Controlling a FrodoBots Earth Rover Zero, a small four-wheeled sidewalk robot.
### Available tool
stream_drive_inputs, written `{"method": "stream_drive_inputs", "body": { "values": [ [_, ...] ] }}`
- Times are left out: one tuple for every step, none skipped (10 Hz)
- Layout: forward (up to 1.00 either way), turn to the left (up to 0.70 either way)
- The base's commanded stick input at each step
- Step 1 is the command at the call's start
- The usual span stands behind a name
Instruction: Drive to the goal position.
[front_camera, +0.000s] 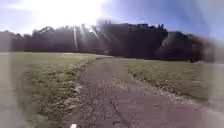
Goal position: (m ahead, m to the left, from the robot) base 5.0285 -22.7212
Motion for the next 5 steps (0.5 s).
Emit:
{"method": "stream_drive_inputs", "body": {
  "values": [
    [-0.70, 0.02],
    [-0.70, 0.02],
    [-0.70, 0.02],
    [-0.70, 0.02],
    [-0.70, 0.02]
  ]
}}
